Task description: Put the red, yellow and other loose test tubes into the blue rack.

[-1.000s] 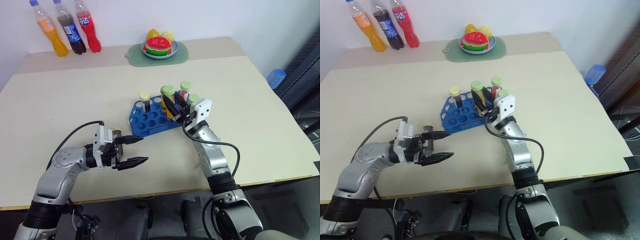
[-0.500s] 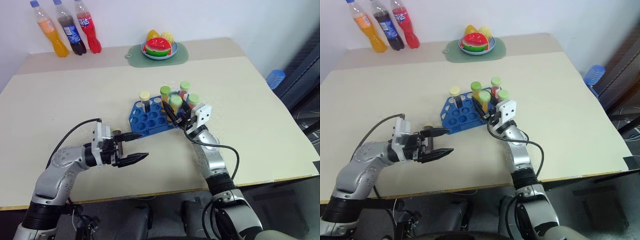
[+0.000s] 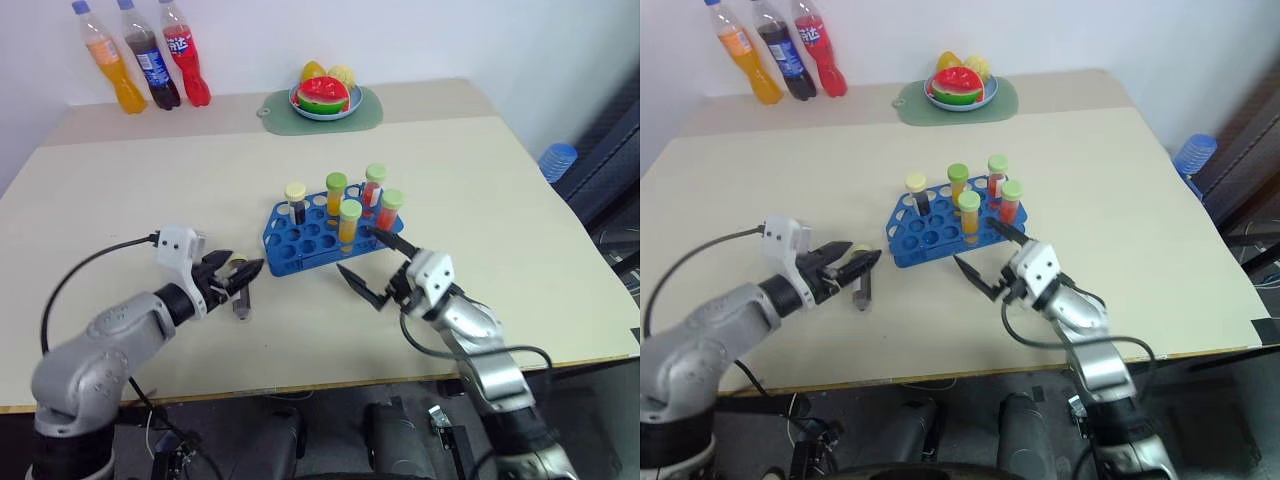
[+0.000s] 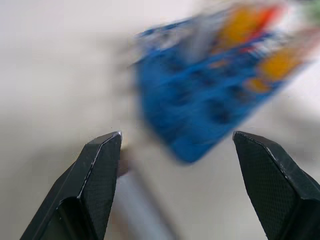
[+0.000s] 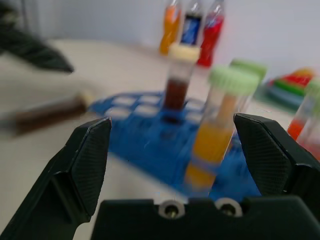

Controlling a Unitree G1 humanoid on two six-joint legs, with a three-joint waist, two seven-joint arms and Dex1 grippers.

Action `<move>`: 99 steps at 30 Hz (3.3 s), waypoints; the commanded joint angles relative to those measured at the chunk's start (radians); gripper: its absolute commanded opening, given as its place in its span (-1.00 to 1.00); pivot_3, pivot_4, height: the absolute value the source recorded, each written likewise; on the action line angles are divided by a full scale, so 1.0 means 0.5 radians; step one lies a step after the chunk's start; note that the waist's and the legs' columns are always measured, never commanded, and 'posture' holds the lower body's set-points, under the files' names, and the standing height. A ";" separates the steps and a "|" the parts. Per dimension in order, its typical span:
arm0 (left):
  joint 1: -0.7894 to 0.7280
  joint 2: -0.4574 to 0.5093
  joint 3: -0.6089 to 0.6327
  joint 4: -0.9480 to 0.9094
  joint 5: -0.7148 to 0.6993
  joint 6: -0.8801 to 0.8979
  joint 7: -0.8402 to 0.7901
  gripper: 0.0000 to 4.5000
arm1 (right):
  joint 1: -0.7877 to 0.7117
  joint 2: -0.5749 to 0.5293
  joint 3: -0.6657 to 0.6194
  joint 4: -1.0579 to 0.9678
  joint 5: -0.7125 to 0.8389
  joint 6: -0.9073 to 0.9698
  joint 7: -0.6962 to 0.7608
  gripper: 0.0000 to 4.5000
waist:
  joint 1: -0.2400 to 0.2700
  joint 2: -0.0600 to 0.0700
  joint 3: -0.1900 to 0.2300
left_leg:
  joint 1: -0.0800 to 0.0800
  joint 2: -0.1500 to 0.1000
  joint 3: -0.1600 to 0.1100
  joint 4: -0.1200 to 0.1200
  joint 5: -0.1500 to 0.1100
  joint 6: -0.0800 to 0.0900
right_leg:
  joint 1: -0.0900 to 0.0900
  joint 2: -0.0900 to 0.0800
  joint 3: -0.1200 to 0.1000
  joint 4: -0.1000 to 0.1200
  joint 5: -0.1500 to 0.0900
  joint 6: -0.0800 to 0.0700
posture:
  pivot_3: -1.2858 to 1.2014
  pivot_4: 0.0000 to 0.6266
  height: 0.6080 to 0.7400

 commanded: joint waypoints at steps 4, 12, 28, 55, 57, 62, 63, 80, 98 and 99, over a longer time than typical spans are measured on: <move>-0.301 -0.166 0.246 0.232 -0.727 0.589 0.846 0.64 | 0.231 -0.430 -0.173 -0.455 0.340 0.206 0.375 0.91 | 0.006 -0.004 -0.002 | 0.002 0.001 0.001 0.001 0.001 -0.010 | 0.002 0.000 0.000 -0.002 -0.001 0.002 | 0.03 -0.52 1.00; -0.270 0.323 -0.461 0.539 -2.081 -0.386 2.339 0.64 | 0.244 -0.602 -0.285 -0.508 0.498 0.287 0.514 0.91 | 0.038 -0.013 -0.001 | 0.002 0.006 0.004 0.004 -0.002 -0.014 | 0.002 0.003 0.005 -0.003 -0.001 0.001 | 0.03 -0.52 1.00; -0.689 -0.101 -0.532 1.080 -2.081 -0.426 3.186 0.64 | 0.221 -0.551 -0.276 -0.522 0.439 0.290 0.422 0.91 | 0.074 -0.017 -0.004 | 0.002 0.004 0.009 0.004 -0.001 -0.016 | -0.001 0.004 0.010 -0.003 0.000 0.000 | 0.03 -0.52 1.00; -0.530 0.834 -0.475 0.160 -0.710 -0.678 -0.012 -0.65 | 0.184 -0.444 -0.201 -0.429 0.335 0.249 0.318 0.93 | 0.066 -0.018 -0.005 | 0.002 0.004 0.033 0.000 -0.002 -0.015 | -0.005 0.010 0.022 -0.004 -0.001 -0.001 | 0.03 -0.52 1.00; -0.410 0.839 -0.656 0.054 -0.265 -1.070 -0.383 -0.65 | 0.184 -0.437 -0.206 -0.407 0.304 0.229 0.313 0.93 | 0.068 -0.017 -0.006 | 0.003 0.011 0.040 -0.001 -0.003 -0.013 | -0.005 0.010 0.024 -0.008 -0.001 -0.004 | 0.03 -0.52 1.00; -0.296 0.304 -0.948 0.217 0.562 -2.022 -0.596 -0.65 | 0.257 -0.424 -0.323 -0.427 0.308 0.270 0.209 0.93 | 0.073 -0.021 -0.005 | 0.002 0.016 0.048 0.002 -0.006 -0.007 | -0.002 0.011 0.027 -0.018 -0.002 -0.009 | 0.03 -0.52 1.00; -0.283 0.205 -1.002 0.306 0.719 -2.179 -0.600 -0.65 | 0.304 -0.429 -0.365 -0.451 0.319 0.281 0.191 0.93 | 0.079 -0.020 -0.005 | 0.001 0.017 0.049 0.002 -0.007 -0.006 | -0.002 0.011 0.027 -0.020 -0.001 -0.010 | 0.03 -0.52 1.00; -0.237 -0.454 -1.151 1.137 1.360 -3.002 -0.933 -0.65 | 0.904 -0.406 -0.835 -0.901 0.470 0.510 -0.048 0.93 | 0.068 -0.021 -0.006 | 0.004 0.018 0.056 0.004 -0.018 0.013 | -0.003 0.013 0.032 -0.019 0.005 0.003 | 0.03 -0.52 1.00; -0.144 -0.518 -1.159 1.266 1.397 -3.059 -1.115 -0.65 | 0.840 -0.411 -0.797 -0.842 0.448 0.496 -0.022 0.93 | 0.070 -0.021 -0.008 | 0.006 0.018 0.056 0.005 -0.018 0.013 | -0.001 0.013 0.033 -0.018 0.005 0.003 | 0.03 -0.52 1.00; -0.152 -0.533 -1.162 1.285 1.394 -3.063 -1.129 -0.65 | 0.835 -0.417 -0.802 -0.841 0.450 0.499 -0.018 0.93 | 0.070 -0.021 -0.008 | 0.006 0.018 0.056 0.005 -0.018 0.013 | -0.001 0.013 0.033 -0.018 0.005 0.003 | 0.03 -0.52 1.00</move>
